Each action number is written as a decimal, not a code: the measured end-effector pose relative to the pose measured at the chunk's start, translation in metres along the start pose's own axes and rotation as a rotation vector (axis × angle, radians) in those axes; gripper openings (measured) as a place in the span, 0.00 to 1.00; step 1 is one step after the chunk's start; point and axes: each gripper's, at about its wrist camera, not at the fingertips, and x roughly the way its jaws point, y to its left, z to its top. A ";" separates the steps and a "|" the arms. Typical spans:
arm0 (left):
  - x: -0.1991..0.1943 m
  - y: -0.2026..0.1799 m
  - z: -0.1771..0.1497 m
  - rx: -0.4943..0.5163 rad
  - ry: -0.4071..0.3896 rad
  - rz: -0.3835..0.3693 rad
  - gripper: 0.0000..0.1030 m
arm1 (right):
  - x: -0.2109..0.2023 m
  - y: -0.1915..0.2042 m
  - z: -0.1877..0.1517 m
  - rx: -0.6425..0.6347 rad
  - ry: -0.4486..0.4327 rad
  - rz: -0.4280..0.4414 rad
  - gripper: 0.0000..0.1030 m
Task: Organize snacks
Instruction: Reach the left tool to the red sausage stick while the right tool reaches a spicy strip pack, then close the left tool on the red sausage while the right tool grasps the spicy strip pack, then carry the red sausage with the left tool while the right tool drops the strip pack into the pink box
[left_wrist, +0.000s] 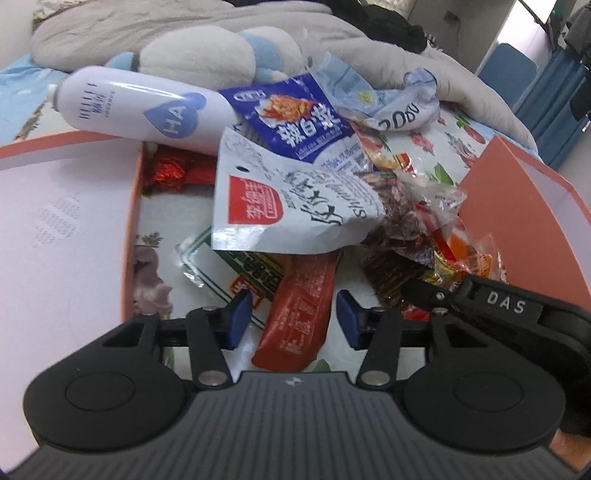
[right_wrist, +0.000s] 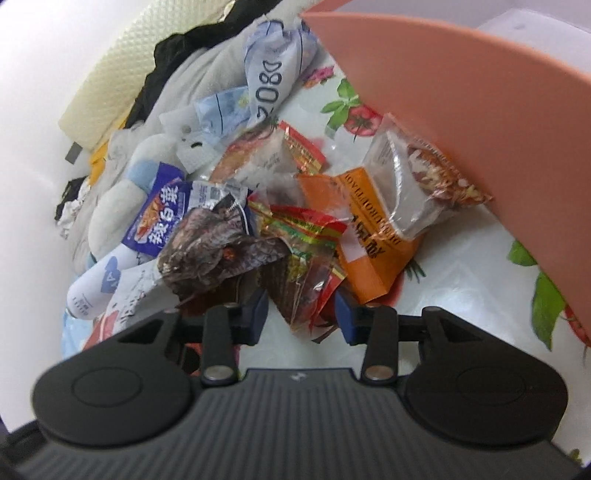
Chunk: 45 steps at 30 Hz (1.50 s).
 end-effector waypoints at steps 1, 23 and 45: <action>0.003 0.000 0.000 0.001 0.005 -0.004 0.50 | 0.002 0.000 0.000 0.003 -0.002 0.008 0.42; -0.045 -0.014 -0.041 -0.092 -0.023 0.003 0.37 | -0.047 0.005 -0.012 -0.149 -0.026 0.068 0.07; -0.142 -0.044 -0.125 -0.151 -0.085 0.037 0.37 | -0.158 -0.024 -0.061 -0.477 0.018 0.028 0.06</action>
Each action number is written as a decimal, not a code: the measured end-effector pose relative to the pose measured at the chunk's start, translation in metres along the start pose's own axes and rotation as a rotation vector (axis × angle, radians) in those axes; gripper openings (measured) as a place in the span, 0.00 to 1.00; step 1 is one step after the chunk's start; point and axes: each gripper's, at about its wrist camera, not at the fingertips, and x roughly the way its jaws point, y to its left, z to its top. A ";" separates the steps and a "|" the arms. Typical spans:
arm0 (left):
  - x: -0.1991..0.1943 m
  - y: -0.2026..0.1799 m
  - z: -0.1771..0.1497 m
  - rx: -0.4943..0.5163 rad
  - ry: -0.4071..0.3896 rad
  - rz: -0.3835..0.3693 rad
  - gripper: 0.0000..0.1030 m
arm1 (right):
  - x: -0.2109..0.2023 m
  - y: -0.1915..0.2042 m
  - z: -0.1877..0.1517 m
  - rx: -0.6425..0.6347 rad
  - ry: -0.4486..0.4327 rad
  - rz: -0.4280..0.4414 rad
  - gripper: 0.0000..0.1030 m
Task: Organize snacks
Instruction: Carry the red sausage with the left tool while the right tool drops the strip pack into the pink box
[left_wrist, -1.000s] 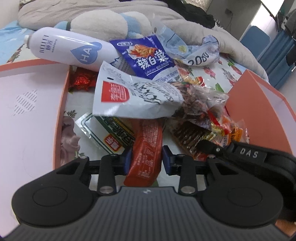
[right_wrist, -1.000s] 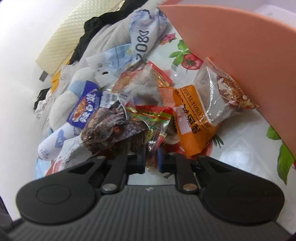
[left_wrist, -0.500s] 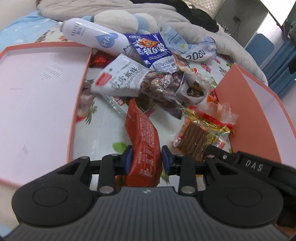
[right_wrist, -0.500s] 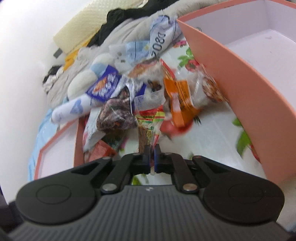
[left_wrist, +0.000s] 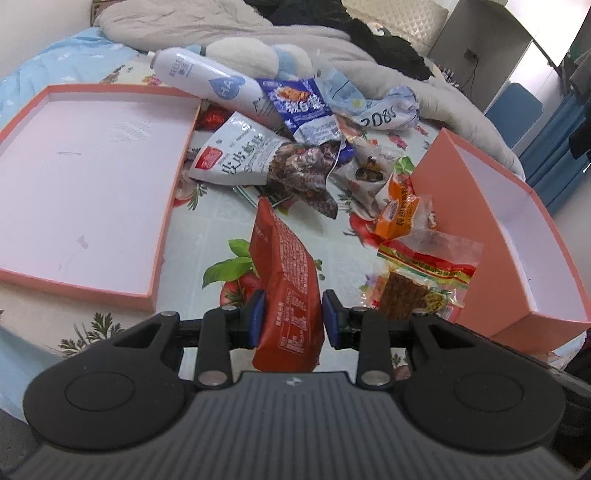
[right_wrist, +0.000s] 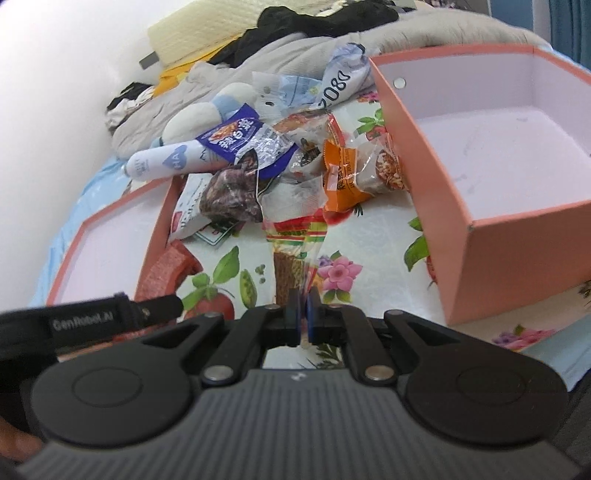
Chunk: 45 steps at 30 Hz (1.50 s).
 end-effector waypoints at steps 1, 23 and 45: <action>-0.004 -0.002 0.001 0.007 -0.008 0.000 0.37 | -0.003 0.001 0.000 -0.007 -0.003 0.000 0.06; -0.056 -0.078 0.060 0.106 -0.135 -0.050 0.37 | -0.092 -0.022 0.073 -0.025 -0.235 0.041 0.06; -0.049 -0.237 0.100 0.256 -0.166 -0.281 0.37 | -0.149 -0.115 0.125 -0.055 -0.419 -0.180 0.06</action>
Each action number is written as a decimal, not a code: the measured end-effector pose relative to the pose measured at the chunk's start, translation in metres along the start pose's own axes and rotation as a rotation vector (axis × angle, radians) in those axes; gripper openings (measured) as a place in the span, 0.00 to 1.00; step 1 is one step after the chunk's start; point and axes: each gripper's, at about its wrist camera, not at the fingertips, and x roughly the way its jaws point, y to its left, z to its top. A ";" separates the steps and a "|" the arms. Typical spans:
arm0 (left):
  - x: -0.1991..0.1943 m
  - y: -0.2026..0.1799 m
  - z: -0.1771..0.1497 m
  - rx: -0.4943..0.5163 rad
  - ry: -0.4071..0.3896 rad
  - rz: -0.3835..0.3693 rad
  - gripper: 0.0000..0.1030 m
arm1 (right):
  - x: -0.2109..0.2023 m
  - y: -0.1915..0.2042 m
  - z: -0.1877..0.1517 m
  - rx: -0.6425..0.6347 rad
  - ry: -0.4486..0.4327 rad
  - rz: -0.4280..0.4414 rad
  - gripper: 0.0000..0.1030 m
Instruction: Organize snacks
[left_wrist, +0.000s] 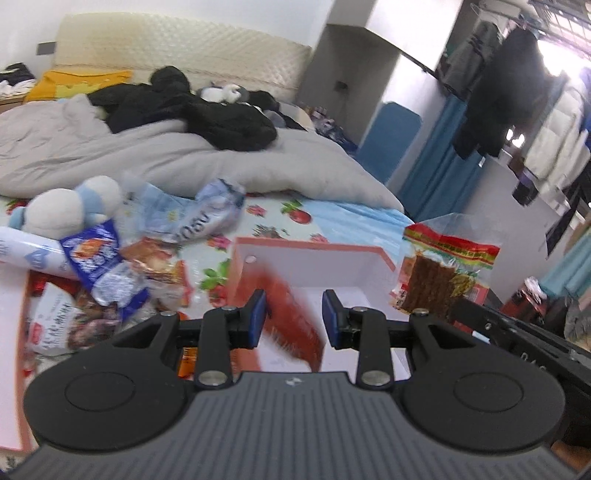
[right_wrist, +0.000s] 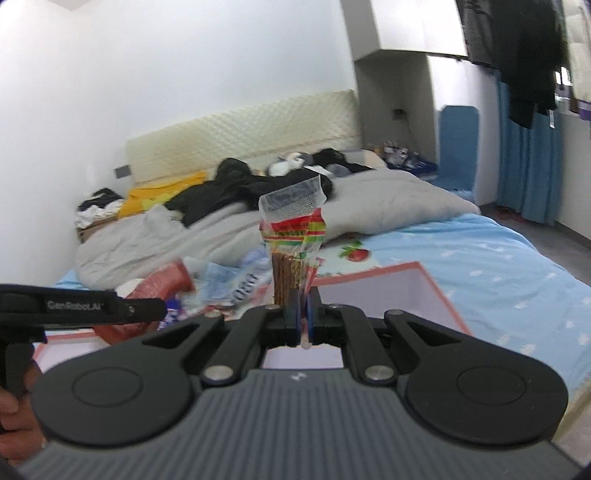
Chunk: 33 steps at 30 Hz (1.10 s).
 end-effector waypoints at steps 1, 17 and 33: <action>0.007 -0.006 -0.001 0.008 0.009 -0.003 0.37 | 0.003 -0.007 -0.002 0.006 0.015 -0.007 0.06; 0.084 -0.014 -0.048 0.039 0.179 0.071 0.36 | 0.076 -0.067 -0.078 0.054 0.328 -0.051 0.12; 0.054 0.074 -0.064 -0.105 0.159 0.251 0.56 | 0.069 -0.067 -0.081 0.136 0.307 -0.014 0.51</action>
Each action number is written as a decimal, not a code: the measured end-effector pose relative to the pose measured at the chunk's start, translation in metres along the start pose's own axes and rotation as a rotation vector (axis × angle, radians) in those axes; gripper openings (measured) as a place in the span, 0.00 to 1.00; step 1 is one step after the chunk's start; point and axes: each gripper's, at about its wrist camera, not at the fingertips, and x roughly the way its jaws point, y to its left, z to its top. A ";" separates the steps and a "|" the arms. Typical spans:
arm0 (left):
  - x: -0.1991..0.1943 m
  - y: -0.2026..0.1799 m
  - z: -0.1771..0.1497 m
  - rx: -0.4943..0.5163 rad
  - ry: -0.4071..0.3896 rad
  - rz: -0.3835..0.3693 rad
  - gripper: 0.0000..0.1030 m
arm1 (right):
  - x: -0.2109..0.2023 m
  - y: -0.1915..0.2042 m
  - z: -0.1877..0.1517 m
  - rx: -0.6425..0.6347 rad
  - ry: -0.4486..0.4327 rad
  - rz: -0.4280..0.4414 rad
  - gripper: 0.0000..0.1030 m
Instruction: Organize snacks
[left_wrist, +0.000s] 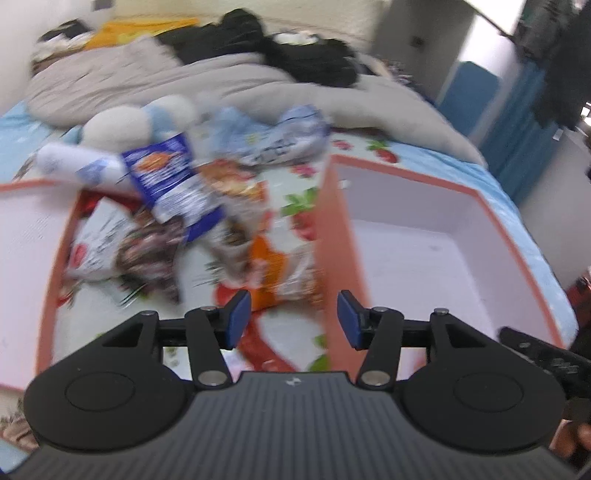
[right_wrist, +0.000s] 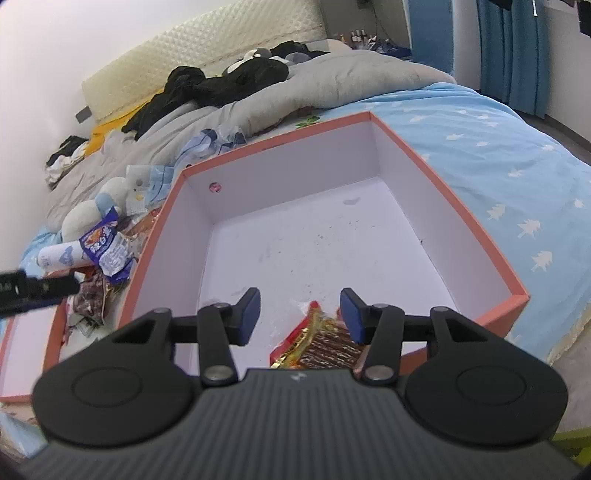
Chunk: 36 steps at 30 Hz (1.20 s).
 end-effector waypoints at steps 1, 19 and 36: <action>0.003 0.007 -0.002 -0.016 0.008 0.011 0.57 | -0.001 -0.001 -0.001 0.011 -0.002 0.005 0.54; 0.096 0.030 -0.050 -0.171 0.216 0.018 0.53 | -0.005 0.008 -0.006 0.002 0.004 0.016 0.71; 0.092 0.027 -0.049 -0.154 0.162 0.027 0.05 | -0.009 0.009 -0.006 -0.006 -0.004 0.002 0.71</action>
